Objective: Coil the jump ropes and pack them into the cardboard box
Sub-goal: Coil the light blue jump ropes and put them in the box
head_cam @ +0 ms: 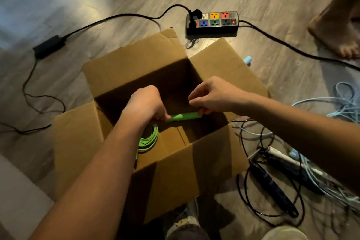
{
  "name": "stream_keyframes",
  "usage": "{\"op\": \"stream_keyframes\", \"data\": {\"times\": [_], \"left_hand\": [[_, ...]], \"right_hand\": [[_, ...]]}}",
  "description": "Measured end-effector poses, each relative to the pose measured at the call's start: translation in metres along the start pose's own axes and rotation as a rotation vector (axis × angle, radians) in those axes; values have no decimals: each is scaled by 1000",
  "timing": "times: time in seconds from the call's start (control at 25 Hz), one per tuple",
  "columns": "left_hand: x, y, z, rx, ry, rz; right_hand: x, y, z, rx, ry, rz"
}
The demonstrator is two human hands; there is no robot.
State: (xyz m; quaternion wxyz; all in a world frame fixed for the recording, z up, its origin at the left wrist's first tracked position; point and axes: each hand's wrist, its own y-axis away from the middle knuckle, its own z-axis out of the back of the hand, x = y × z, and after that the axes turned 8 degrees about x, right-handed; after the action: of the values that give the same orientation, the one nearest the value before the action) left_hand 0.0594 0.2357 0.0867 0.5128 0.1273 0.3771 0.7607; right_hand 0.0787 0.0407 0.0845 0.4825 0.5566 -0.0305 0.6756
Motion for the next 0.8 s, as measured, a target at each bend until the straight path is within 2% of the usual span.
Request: {"op": "stream_keyframes", "data": {"times": [0.2,0.32,0.44,0.6,0.8], "left_hand": [[-117,40,-53,48,81,-505],[-165,53,-105,-7,95,-831],[-196,55,-165,22,-50,-1056],[-204,35,-229,141,-311,-1014],[-204,16,-260,198,-508,-949]], "right_hand": [[-37,95,66,-250,-214,-48],[-88,148,92,-466,-386,-124],[-156,190,92,-632,-505,-250],[-240,208,55,-545,-439,-516],[-275,206,-1,-153,129,-601]]}}
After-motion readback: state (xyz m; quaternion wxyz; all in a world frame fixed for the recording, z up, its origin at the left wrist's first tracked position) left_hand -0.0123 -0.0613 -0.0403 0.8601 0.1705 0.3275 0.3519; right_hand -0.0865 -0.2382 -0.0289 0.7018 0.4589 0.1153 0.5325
